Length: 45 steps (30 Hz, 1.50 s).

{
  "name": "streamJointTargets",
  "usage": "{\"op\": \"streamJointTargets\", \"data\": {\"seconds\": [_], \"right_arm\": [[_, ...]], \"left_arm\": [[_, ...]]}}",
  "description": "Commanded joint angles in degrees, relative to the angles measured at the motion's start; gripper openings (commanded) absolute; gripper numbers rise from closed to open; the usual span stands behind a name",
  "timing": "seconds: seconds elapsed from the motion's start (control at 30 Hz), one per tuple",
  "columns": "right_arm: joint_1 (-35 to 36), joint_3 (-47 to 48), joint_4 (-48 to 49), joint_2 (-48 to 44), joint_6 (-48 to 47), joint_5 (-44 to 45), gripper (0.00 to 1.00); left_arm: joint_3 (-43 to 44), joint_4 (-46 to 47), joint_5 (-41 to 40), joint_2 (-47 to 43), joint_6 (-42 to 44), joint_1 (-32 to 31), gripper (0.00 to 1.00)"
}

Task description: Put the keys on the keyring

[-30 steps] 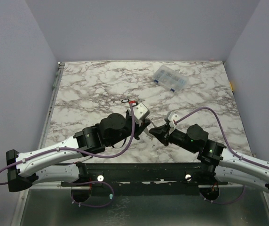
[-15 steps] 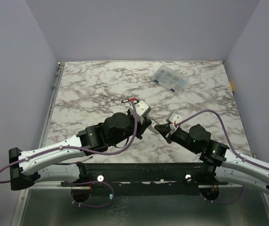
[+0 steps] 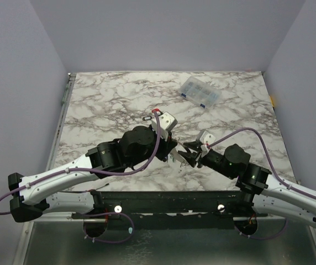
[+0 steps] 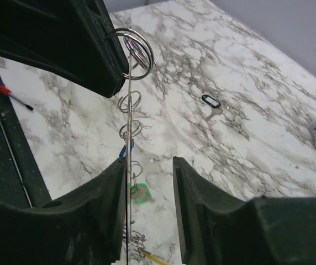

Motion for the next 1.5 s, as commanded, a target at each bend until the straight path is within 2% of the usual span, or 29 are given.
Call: {"op": "streamJointTargets", "data": {"seconds": [0.0, 0.23, 0.37, 0.57, 0.9, 0.97, 1.1, 1.47], "right_arm": [[-0.05, 2.69, -1.43, -1.86, 2.21, -8.21, 0.51], [-0.04, 4.80, -1.02, -3.53, 4.28, -16.74, 0.61], [-0.06, 3.93, 1.92, -3.95, 4.57, -16.87, 0.66], [-0.06, 4.72, 3.59, 0.02, 3.82, -15.74, 0.67], [-0.06, 3.47, 7.77, 1.66, 2.31, -13.87, 0.66], [-0.05, 3.39, 8.49, 2.18, 1.95, -13.67, 0.62], [-0.06, 3.31, 8.32, 2.70, 1.20, -14.20, 0.48], [-0.06, 1.81, 6.20, 0.16, 0.28, -20.37, 0.51]], "left_arm": [[5.52, -9.00, 3.71, 0.94, -3.80, 0.20, 0.00], [10.34, -17.10, 6.83, 3.21, -7.51, 0.21, 0.00], [12.17, -18.87, 7.74, 3.90, -8.75, 0.20, 0.00], [13.48, -19.43, 8.34, 4.98, -9.44, 0.20, 0.00], [14.16, -20.32, 8.97, 5.99, -8.65, 0.20, 0.00], [14.37, -20.31, 9.54, 6.13, -8.50, 0.20, 0.00], [14.79, -20.40, 9.83, 5.97, -7.98, 0.19, 0.00], [16.51, -21.27, 13.08, 5.63, -6.29, 0.18, 0.00]]}}
